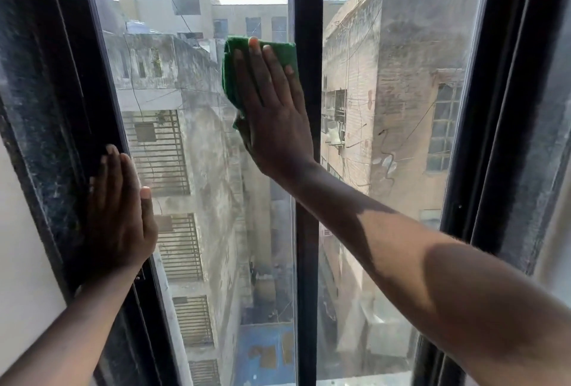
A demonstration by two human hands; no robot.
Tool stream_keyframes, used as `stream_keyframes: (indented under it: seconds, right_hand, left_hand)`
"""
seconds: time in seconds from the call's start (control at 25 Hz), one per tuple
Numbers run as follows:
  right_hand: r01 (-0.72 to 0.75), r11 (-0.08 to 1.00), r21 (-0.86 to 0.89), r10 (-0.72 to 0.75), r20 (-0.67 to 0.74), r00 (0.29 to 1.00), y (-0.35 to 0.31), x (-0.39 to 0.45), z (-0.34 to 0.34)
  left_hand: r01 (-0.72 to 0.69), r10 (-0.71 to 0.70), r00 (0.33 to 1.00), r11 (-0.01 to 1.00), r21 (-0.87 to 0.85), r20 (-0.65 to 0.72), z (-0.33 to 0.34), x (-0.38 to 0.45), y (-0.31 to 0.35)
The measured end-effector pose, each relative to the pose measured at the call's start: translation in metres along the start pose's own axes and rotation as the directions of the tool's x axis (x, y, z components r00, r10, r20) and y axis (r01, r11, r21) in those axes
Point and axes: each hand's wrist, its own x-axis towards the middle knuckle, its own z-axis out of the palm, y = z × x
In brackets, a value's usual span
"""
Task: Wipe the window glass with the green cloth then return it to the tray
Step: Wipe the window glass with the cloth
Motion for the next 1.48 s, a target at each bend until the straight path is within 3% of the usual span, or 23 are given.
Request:
stream_keyframes:
  seconds: [0.24,0.4,0.48,0.56,0.68,0.76,0.8,0.88,0.92,0.96,1.0,1.04,1.08,1.12,1.16,1.2,1.24,1.28,1.32,1.36,1.4,1.44,1.48]
  right_hand:
    - [0.292,0.956,0.008,-0.291,0.139,0.947,0.011,-0.145,-0.005]
    - [0.382,0.924,0.025,-0.377,0.243,0.894,0.026,-0.236,-0.015]
    - [0.238,0.971,0.028,-0.238,0.241,0.941,0.044,-0.255,-0.026]
    - [-0.105,0.990,0.090,0.088,0.174,0.981,0.075,-0.252,-0.041]
    - [-0.506,0.831,0.229,0.509,0.053,0.859,0.133,-0.198,-0.054]
    - [-0.586,0.797,0.149,0.589,0.027,0.808,0.146,-0.152,-0.049]
    - [-0.542,0.837,0.072,0.541,0.038,0.840,0.143,-0.136,-0.043]
    - [-0.062,0.994,-0.090,0.076,0.162,0.984,0.146,-0.134,-0.034]
    - [0.218,0.968,-0.128,-0.183,0.242,0.953,0.164,-0.132,-0.037]
    - [0.348,0.923,-0.167,-0.299,0.263,0.917,0.184,-0.122,-0.041]
    - [0.292,0.932,-0.214,-0.249,0.207,0.946,0.195,-0.111,-0.044]
    - [0.049,0.983,-0.179,-0.038,0.065,0.997,0.194,-0.101,-0.045]
    - [-0.252,0.962,-0.103,0.249,-0.035,0.968,0.180,-0.093,-0.044]
    - [-0.380,0.922,-0.070,0.378,-0.038,0.925,0.159,-0.094,-0.037]
    - [-0.257,0.961,-0.102,0.260,0.019,0.965,0.142,-0.108,-0.025]
    - [0.010,0.991,-0.130,0.006,0.124,0.992,0.132,-0.132,-0.015]
    - [0.240,0.963,-0.125,-0.206,0.238,0.949,0.138,-0.156,-0.014]
    - [0.298,0.947,-0.122,-0.261,0.255,0.931,0.153,-0.174,-0.020]
    - [0.169,0.975,-0.145,-0.139,0.196,0.971,0.162,-0.186,-0.024]
    - [-0.121,0.984,-0.132,0.132,0.082,0.988,0.164,-0.193,-0.024]
    - [-0.508,0.860,-0.045,0.509,-0.004,0.861,0.155,-0.195,-0.025]
    - [-0.740,0.672,0.023,0.740,-0.009,0.672,0.140,-0.191,-0.025]
    - [-0.768,0.640,-0.018,0.769,0.030,0.639,0.129,-0.189,-0.027]
  left_hand:
    - [0.044,-0.043,0.999,0.988,-0.148,0.011,-0.014,0.029,0.038]
    - [-0.211,0.224,0.973,0.962,-0.172,0.061,-0.008,0.086,0.125]
    - [-0.342,0.358,0.929,0.928,-0.146,0.098,0.000,0.103,0.170]
    - [-0.422,0.435,0.895,0.898,-0.123,0.101,0.010,0.112,0.200]
    - [-0.442,0.446,0.891,0.895,-0.065,0.082,0.022,0.114,0.220]
    - [-0.433,0.434,0.901,0.901,-0.016,0.028,0.029,0.111,0.224]
    - [-0.430,0.430,0.903,0.903,0.005,0.004,0.033,0.110,0.225]
    - [-0.424,0.425,0.905,0.905,0.034,-0.023,0.037,0.109,0.226]
    - [-0.416,0.417,0.908,0.909,0.036,-0.031,0.038,0.109,0.227]
    - [-0.403,0.404,0.914,0.915,0.037,-0.040,0.039,0.109,0.228]
    - [-0.386,0.387,0.921,0.922,0.039,-0.050,0.040,0.108,0.230]
    - [-0.372,0.374,0.926,0.927,0.040,-0.060,0.041,0.106,0.231]
    - [-0.364,0.366,0.928,0.931,0.043,-0.067,0.042,0.105,0.232]
    - [-0.358,0.361,0.930,0.933,0.046,-0.071,0.042,0.104,0.232]
    - [-0.356,0.358,0.931,0.933,0.046,-0.072,0.041,0.103,0.232]
    - [-0.359,0.361,0.930,0.933,0.037,-0.074,0.040,0.104,0.231]
    - [-0.365,0.367,0.927,0.930,0.031,-0.076,0.038,0.105,0.231]
    - [-0.367,0.368,0.927,0.930,0.031,-0.074,0.036,0.105,0.231]
    - [-0.363,0.365,0.928,0.931,0.037,-0.071,0.035,0.105,0.230]
    - [-0.359,0.361,0.930,0.932,0.046,-0.069,0.035,0.104,0.229]
    - [-0.354,0.357,0.932,0.934,0.055,-0.069,0.035,0.103,0.230]
    - [-0.344,0.348,0.935,0.937,0.058,-0.072,0.036,0.102,0.231]
    - [-0.337,0.341,0.937,0.940,0.054,-0.077,0.036,0.102,0.233]
